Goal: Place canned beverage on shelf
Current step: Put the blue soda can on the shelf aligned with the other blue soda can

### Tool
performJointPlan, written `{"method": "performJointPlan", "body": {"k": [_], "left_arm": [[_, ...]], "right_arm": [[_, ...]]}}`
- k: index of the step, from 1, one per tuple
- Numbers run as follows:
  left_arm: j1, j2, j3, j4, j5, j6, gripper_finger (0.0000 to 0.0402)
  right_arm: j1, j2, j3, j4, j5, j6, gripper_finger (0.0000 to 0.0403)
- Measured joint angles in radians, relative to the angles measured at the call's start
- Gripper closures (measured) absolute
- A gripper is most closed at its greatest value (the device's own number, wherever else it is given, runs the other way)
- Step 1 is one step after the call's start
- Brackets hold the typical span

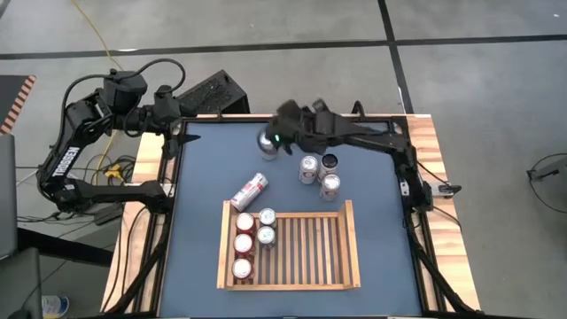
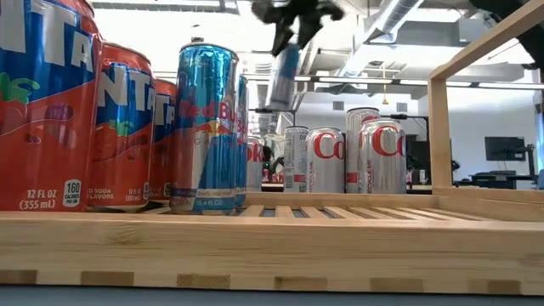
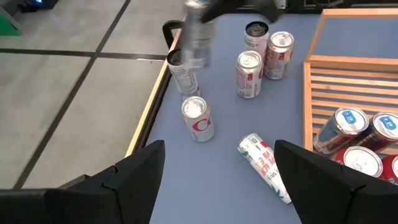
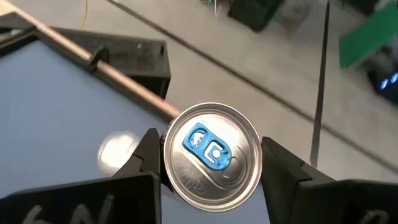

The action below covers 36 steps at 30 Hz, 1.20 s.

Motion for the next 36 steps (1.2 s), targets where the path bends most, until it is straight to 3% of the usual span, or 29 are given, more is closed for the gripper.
{"method": "performJointPlan", "body": {"k": [6,18,25,32,36], "left_arm": [[0.000,-0.005,0.000,0.000,0.000,-0.023,0.0111],[0.000,-0.005,0.000,-0.008,0.000,-0.039,0.0111],[0.000,-0.005,0.000,-0.008,0.000,-0.047,0.0111],[0.000,-0.005,0.000,-0.008,0.000,-0.048,0.0111],[0.000,-0.004,0.000,-0.008,0.000,-0.048,0.0111]], "right_arm": [[0.149,-0.014,-0.001,-0.265,-0.051,0.358,0.0252],[0.425,-0.014,-0.020,-0.279,-0.155,0.615,0.0252],[0.476,-0.013,-0.025,-0.281,-0.221,0.684,0.0252],[0.512,-0.011,-0.165,-0.281,-0.341,0.772,0.0252],[0.530,-0.007,-0.210,-0.281,-0.354,0.851,0.0252]]}}
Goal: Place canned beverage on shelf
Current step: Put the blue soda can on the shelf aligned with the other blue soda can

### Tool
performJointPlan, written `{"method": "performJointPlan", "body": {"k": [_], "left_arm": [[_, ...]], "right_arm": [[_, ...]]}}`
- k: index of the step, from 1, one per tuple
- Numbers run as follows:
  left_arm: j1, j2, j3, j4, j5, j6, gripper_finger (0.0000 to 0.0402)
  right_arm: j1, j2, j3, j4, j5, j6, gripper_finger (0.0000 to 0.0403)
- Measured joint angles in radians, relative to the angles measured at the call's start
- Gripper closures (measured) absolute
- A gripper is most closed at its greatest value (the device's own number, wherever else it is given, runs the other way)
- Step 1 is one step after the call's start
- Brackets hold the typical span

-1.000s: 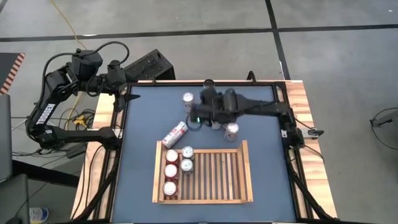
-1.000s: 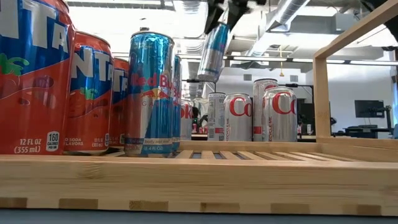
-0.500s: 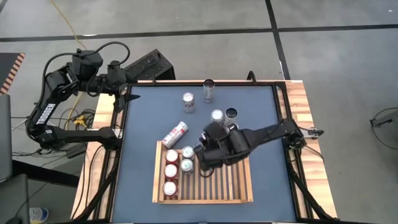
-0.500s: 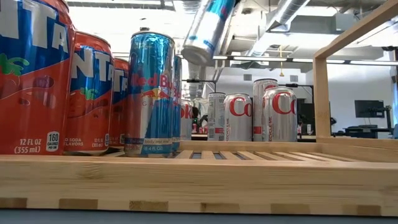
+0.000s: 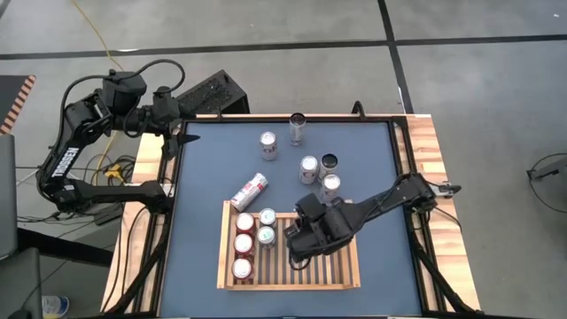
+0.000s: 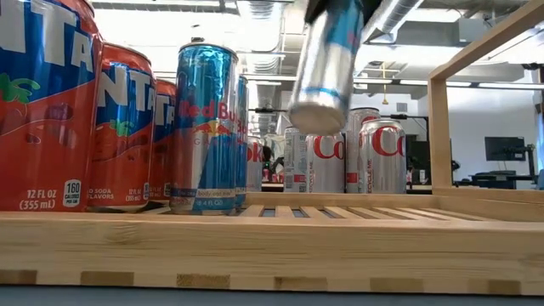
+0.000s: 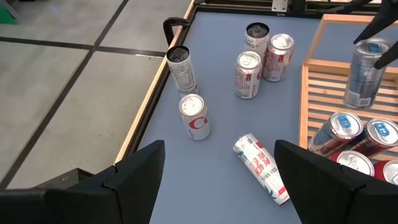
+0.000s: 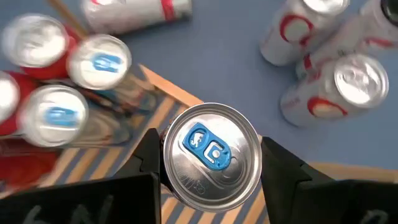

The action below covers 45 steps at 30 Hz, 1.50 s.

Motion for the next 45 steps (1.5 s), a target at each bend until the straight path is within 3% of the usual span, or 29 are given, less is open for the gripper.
{"method": "performJointPlan", "body": {"k": [7,18,22,30,37,42,45], "left_arm": [[0.000,0.000,0.000,0.023,0.000,-0.009,0.0111],[0.000,0.001,0.000,0.038,0.000,-0.027,0.0111],[0.000,0.001,0.000,0.038,0.000,-0.027,0.0111],[0.000,0.001,0.000,0.038,0.000,-0.024,0.0111],[0.000,0.001,0.000,0.038,0.000,-0.024,0.0111],[0.000,0.001,0.000,0.038,0.000,-0.024,0.0111],[0.000,0.001,0.000,0.038,0.000,-0.024,0.0111]], "right_arm": [[0.032,0.011,-0.111,-0.001,0.042,0.170,0.0252],[-0.085,0.012,-0.121,0.001,0.146,0.037,0.0252],[-0.169,0.012,-0.141,0.002,0.158,-0.036,0.0252],[-0.302,0.012,-0.254,0.040,0.133,-0.020,0.0252],[-0.313,0.012,-0.285,0.069,0.124,0.069,0.0252],[-0.313,0.012,-0.285,0.121,0.147,0.039,0.0252],[-0.317,0.012,-0.285,0.149,0.154,0.035,0.0226]]}}
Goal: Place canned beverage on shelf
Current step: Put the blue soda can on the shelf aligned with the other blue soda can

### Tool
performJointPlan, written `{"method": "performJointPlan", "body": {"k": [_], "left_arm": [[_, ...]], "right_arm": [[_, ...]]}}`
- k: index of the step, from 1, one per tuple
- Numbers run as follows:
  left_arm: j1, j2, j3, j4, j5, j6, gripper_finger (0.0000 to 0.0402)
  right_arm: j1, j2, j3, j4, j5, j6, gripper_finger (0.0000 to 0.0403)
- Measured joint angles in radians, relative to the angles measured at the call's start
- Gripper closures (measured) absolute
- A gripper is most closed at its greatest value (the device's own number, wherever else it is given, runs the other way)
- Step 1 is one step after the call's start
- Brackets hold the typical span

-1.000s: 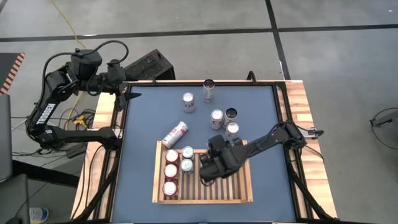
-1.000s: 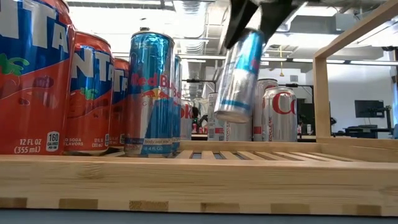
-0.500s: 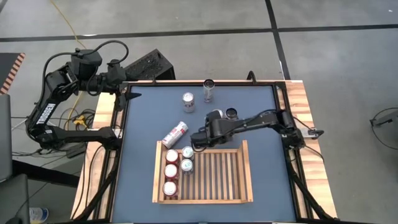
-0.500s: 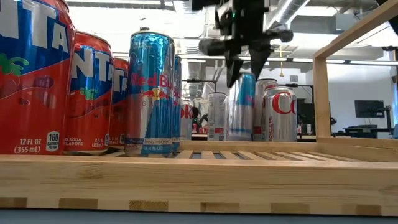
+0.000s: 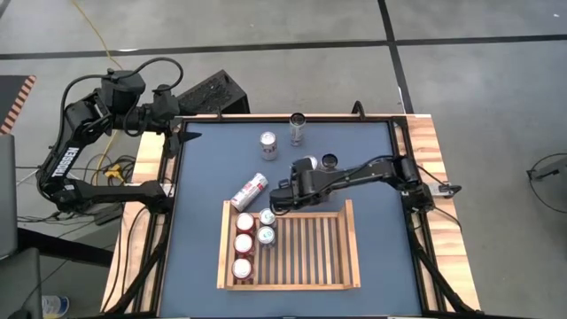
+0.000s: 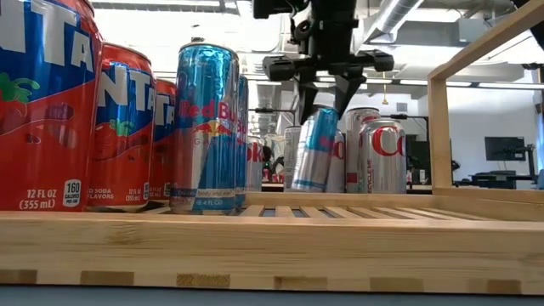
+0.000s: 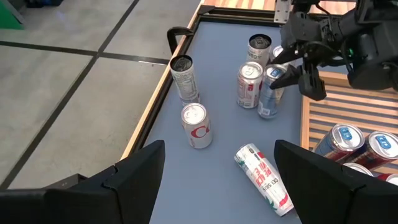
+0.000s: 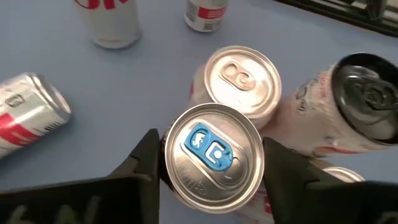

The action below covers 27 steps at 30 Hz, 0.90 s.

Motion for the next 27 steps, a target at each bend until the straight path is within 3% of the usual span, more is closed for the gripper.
{"method": "performJointPlan", "body": {"k": [4,12,27], "left_arm": [[0.000,0.000,0.000,0.000,0.000,0.000,0.0111],[0.000,0.000,0.000,0.000,0.000,0.000,0.0111],[0.000,0.000,0.000,-0.001,0.000,0.004,0.0111]], "right_arm": [[-0.016,0.026,0.001,0.017,0.000,-0.019,0.0193],[-0.014,0.064,0.007,0.111,-0.002,-0.182,0.0184],[0.035,0.074,0.097,0.093,-0.021,-0.333,0.0149]]}}
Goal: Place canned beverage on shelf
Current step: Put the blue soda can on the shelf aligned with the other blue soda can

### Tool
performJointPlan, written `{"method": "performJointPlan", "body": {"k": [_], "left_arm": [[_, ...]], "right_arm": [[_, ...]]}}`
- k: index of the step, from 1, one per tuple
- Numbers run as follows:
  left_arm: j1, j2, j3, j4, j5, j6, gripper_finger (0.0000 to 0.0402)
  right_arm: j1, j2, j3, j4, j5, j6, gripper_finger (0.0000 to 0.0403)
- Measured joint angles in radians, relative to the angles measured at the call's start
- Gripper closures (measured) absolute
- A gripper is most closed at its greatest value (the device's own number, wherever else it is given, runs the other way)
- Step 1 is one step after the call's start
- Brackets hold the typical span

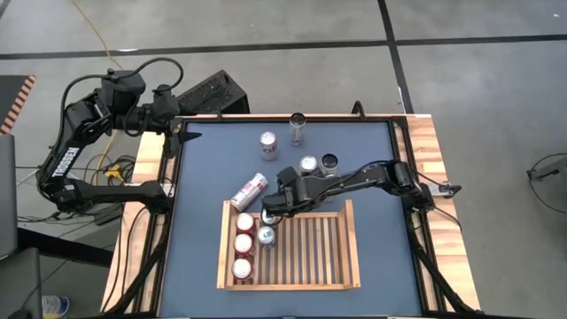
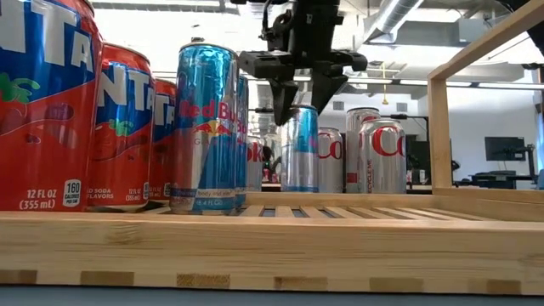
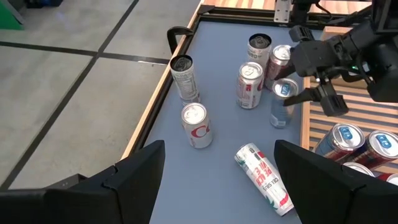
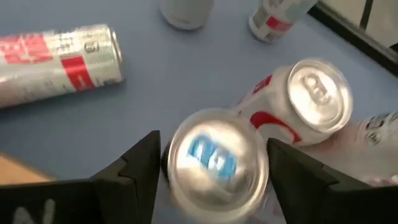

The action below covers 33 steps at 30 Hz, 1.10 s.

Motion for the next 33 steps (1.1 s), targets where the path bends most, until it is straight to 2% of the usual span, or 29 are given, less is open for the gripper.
{"method": "performJointPlan", "body": {"k": [8,14,17,20,26,30,33], "left_arm": [[0.000,0.000,0.000,0.000,0.000,-0.004,0.0111],[0.000,0.000,0.000,-0.004,0.000,-0.004,0.0111],[0.000,0.000,0.000,-0.014,0.000,-0.003,0.0111],[0.000,0.000,0.000,-0.021,0.000,-0.003,0.0111],[0.000,0.000,0.000,-0.034,-0.001,-0.003,0.0111],[0.000,0.000,0.000,-0.054,-0.003,-0.003,0.0111],[0.000,0.000,0.000,-0.059,-0.005,-0.004,0.0111]], "right_arm": [[-0.014,0.000,0.002,0.016,0.026,-0.046,0.0147],[0.002,-0.018,0.063,-0.019,0.062,-0.231,0.0146],[0.012,-0.035,0.143,-0.057,0.047,-0.409,0.0146],[0.019,-0.044,0.231,-0.096,-0.015,-0.651,0.0146],[0.021,-0.063,0.361,-0.205,-0.267,-1.177,0.0146],[0.003,-0.061,0.361,-0.234,-0.339,-1.366,0.0147],[-0.017,-0.045,0.360,-0.244,-0.352,-1.485,0.0147]]}}
